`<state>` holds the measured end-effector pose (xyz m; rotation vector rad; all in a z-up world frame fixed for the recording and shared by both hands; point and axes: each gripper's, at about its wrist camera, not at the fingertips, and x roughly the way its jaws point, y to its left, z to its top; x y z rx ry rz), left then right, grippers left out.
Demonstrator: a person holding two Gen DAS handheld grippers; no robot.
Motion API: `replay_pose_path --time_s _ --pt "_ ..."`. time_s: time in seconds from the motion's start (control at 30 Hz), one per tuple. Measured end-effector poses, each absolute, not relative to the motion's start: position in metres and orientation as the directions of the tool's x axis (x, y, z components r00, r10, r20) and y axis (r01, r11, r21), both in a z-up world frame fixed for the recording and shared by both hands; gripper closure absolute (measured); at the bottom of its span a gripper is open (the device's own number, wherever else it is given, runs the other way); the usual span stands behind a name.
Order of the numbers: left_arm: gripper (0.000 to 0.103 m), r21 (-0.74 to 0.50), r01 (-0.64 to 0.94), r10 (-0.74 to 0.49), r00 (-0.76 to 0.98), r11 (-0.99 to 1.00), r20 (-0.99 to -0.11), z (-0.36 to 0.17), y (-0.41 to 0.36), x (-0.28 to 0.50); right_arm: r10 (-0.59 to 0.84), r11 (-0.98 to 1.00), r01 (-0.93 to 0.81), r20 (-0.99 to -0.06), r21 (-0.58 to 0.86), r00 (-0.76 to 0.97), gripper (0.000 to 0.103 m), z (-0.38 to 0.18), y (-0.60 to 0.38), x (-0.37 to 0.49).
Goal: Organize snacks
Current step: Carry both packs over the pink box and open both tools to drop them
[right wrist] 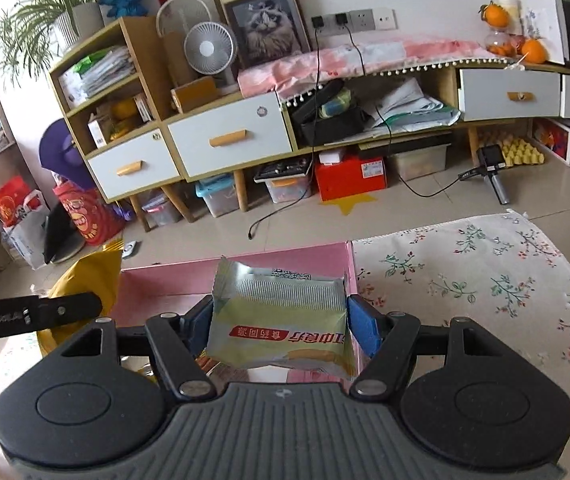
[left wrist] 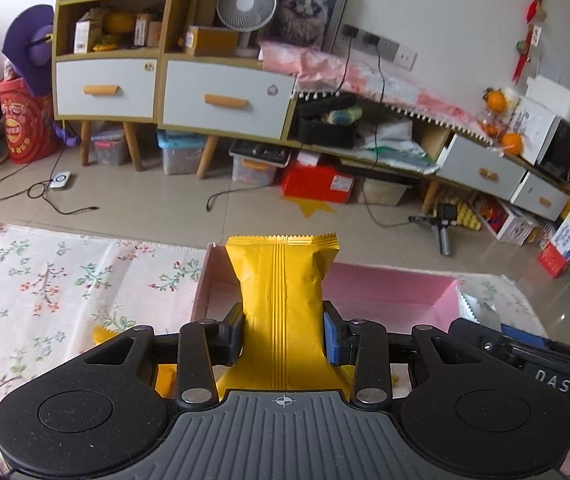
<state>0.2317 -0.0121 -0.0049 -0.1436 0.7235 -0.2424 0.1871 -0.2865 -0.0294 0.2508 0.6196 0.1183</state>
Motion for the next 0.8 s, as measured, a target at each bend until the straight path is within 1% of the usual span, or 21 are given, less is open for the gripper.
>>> replay_pose_path --time_s 0.13,0.23,0.27,0.3,0.33,0.37,0.43,0.53,0.63,0.7,0.8 --pt "0.067 -0.194 0.180 -0.264 0.703 0.964 -0.661 -0.018 -0.016 0.243 0.184 0.967 -0.043 -0.572 0.252 0.799 0.037 -0.034 -0.282 0.195" --pt "0.066 -0.194 0.192 -0.273 0.706 0.962 -0.653 -0.021 -0.016 0.244 0.187 0.968 -0.049 -0.577 0.246 0.795 0.034 -0.034 -0.279 0.196" --pt "0.062 -0.201 0.200 -0.284 0.710 0.959 -0.645 -0.021 -0.015 0.243 0.193 0.967 -0.054 -0.575 0.249 0.795 0.032 -0.033 -0.279 0.196" --pt "0.050 -0.209 0.205 -0.292 0.708 0.956 -0.642 -0.021 -0.014 0.242 0.196 0.966 -0.057 -0.573 0.252 0.796 0.032 -0.032 -0.278 0.196" --pt "0.043 -0.213 0.207 -0.296 0.713 0.955 -0.636 -0.021 -0.013 0.240 0.201 0.965 -0.061 -0.571 0.255 0.796 0.028 -0.031 -0.278 0.195" --pt "0.032 -0.213 0.208 -0.296 0.721 0.955 -0.626 -0.019 -0.013 0.237 0.203 0.964 -0.061 -0.571 0.257 0.795 0.022 -0.030 -0.278 0.195" --pt "0.030 -0.214 0.223 -0.309 0.726 0.951 -0.614 -0.017 -0.014 0.231 0.200 0.964 -0.058 -0.568 0.258 0.798 0.018 -0.028 -0.279 0.193" --pt "0.026 -0.204 0.234 -0.310 0.723 0.951 -0.617 -0.014 -0.015 0.222 0.198 0.964 -0.047 -0.582 0.263 0.789 0.017 -0.028 -0.281 0.192" --pt "0.024 -0.182 0.245 -0.305 0.726 0.952 -0.616 -0.010 -0.016 0.211 0.189 0.965 -0.038 -0.589 0.258 0.786 0.013 -0.025 -0.284 0.187" --pt "0.019 -0.173 0.246 -0.299 0.730 0.954 -0.615 -0.005 -0.015 0.203 0.185 0.967 -0.036 -0.591 0.254 0.785 0.012 -0.022 -0.286 0.182" --pt "0.016 -0.169 0.249 -0.300 0.731 0.954 -0.613 0.002 -0.014 0.192 0.180 0.968 -0.033 -0.591 0.250 0.786 0.009 -0.017 -0.288 0.175"
